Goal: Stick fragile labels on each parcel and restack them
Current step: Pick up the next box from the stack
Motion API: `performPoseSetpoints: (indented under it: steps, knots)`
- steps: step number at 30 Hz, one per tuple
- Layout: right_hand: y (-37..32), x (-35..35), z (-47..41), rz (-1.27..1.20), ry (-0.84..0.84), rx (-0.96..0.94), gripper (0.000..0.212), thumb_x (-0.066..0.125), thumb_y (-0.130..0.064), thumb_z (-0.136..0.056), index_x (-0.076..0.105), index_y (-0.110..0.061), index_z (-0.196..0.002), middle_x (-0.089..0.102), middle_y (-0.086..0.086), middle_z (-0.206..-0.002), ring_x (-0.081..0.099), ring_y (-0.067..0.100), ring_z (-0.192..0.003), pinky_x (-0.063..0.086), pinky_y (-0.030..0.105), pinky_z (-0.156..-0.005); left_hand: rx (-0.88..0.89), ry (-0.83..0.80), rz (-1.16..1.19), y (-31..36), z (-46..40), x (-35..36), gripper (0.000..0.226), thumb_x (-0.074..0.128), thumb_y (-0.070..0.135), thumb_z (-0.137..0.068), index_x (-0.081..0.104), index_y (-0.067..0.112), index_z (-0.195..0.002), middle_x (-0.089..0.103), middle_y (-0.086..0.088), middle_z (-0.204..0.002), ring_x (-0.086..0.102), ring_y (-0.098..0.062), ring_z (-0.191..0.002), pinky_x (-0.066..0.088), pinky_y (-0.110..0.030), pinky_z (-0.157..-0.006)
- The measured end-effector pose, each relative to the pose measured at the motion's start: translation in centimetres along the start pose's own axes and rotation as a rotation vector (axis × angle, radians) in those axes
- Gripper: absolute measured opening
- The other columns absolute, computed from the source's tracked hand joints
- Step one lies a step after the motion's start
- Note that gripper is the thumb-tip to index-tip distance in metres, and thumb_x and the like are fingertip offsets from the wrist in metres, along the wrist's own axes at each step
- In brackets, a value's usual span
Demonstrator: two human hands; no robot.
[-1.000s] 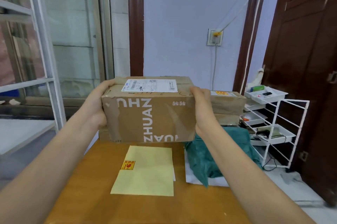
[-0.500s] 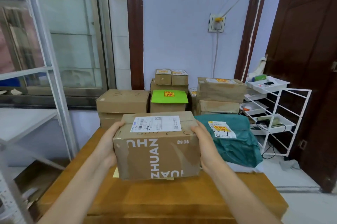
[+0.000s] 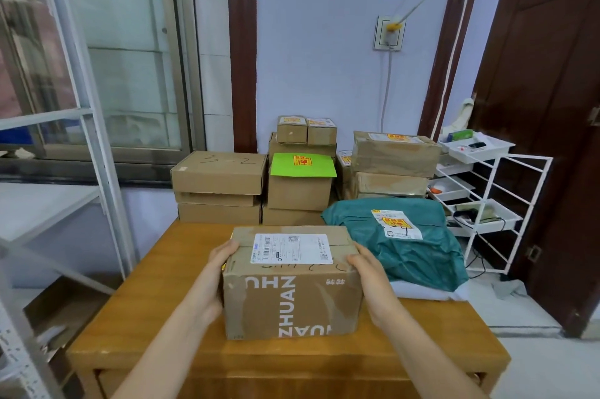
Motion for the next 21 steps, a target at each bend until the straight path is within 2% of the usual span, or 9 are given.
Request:
performPoseSetpoints:
  steps: [5, 8, 11, 13, 14, 16, 19, 21]
  knots:
    - [-0.4, 0.4, 0.0, 0.034, -0.015, -0.038, 0.03, 0.042, -0.013, -0.097, 0.056, -0.033, -0.113, 0.067, -0.003, -0.105, 0.064, 0.017, -0.095, 0.047, 0.026, -0.069, 0.025, 0.019, 0.033, 0.3, -0.1, 0.1, 0.035, 0.058, 0.032, -0.09, 0.051, 0.019, -0.122, 0.065, -0.017, -0.105, 0.063, -0.03, -0.086, 0.05, -0.043, -0.078]
    - [-0.2, 0.1, -0.1, 0.048, 0.004, -0.048, 0.03, 0.043, -0.014, -0.096, 0.053, -0.027, -0.121, 0.064, -0.002, -0.107, 0.062, 0.016, -0.096, 0.046, 0.026, -0.068, 0.016, 0.03, 0.002, 0.2, -0.2, -0.1, 0.03, 0.059, 0.033, -0.09, 0.053, 0.021, -0.117, 0.066, -0.016, -0.105, 0.064, -0.03, -0.088, 0.05, -0.044, -0.081]
    - [-0.3, -0.1, -0.1, 0.117, 0.002, -0.061, 0.033, 0.044, -0.014, -0.096, 0.047, -0.024, -0.127, 0.061, -0.005, -0.11, 0.059, 0.011, -0.095, 0.045, 0.023, -0.068, 0.026, 0.03, -0.039, 0.0, -0.6, -0.5, 0.029, 0.057, 0.042, -0.091, 0.055, 0.025, -0.114, 0.068, -0.013, -0.107, 0.064, -0.032, -0.1, 0.05, -0.047, -0.091]
    - [-1.4, 0.0, -0.1, 0.233, 0.012, -0.131, 0.037, 0.045, -0.009, -0.096, 0.044, -0.022, -0.13, 0.055, -0.006, -0.12, 0.055, 0.009, -0.101, 0.044, 0.016, -0.075, 0.104, 0.082, -0.137, 0.2, -1.1, -1.2, 0.028, 0.049, 0.044, -0.095, 0.058, 0.025, -0.113, 0.068, -0.007, -0.108, 0.062, -0.027, -0.104, 0.049, -0.041, -0.085]
    - [-2.2, 0.1, -0.3, 0.32, 0.033, -0.183, 0.042, 0.046, -0.007, -0.095, 0.042, -0.018, -0.136, 0.05, -0.005, -0.128, 0.052, 0.011, -0.11, 0.042, 0.015, -0.083, 0.161, 0.124, -0.211, 0.4, -1.5, -1.8, 0.028, 0.044, 0.042, -0.098, 0.059, 0.023, -0.111, 0.067, -0.005, -0.108, 0.061, -0.024, -0.104, 0.048, -0.039, -0.083]
    - [-3.6, 0.5, -0.9, 0.525, 0.07, -0.309, 0.05, 0.049, -0.008, -0.094, 0.037, -0.013, -0.142, 0.041, -0.001, -0.141, 0.04, 0.014, -0.129, 0.033, 0.02, -0.1, 0.269, 0.198, -0.371, 0.8, -2.5, -3.0, 0.028, 0.04, 0.036, -0.1, 0.061, 0.019, -0.108, 0.066, -0.002, -0.107, 0.059, -0.023, -0.105, 0.048, -0.041, -0.089]
    - [-5.5, 2.2, -1.7, 0.711, 0.05, -0.458, 0.041, 0.047, -0.01, -0.093, 0.048, -0.014, -0.134, 0.046, -0.002, -0.136, 0.036, 0.014, -0.131, 0.028, 0.02, -0.1, 0.361, 0.265, -0.583, 1.2, -4.4, -4.7, 0.02, 0.042, 0.024, -0.1, 0.061, 0.017, -0.104, 0.065, -0.004, -0.108, 0.059, -0.028, -0.106, 0.047, -0.05, -0.093]
    - [-6.2, 3.7, -2.1, 0.781, 0.013, -0.52, 0.033, 0.048, -0.01, -0.093, 0.056, -0.014, -0.125, 0.051, -0.003, -0.129, 0.038, 0.013, -0.127, 0.029, 0.018, -0.097, 0.383, 0.281, -0.705, 1.1, -5.8, -5.4, 0.02, 0.045, 0.018, -0.099, 0.059, 0.013, -0.112, 0.063, -0.008, -0.114, 0.058, -0.029, -0.108, 0.048, -0.048, -0.093]
Point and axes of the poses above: each hand's wrist, its own z-axis away from the middle knuckle, its own x-axis out of the palm, y = z × x, the point moved 5 cm from there along -z, towards the middle knuckle
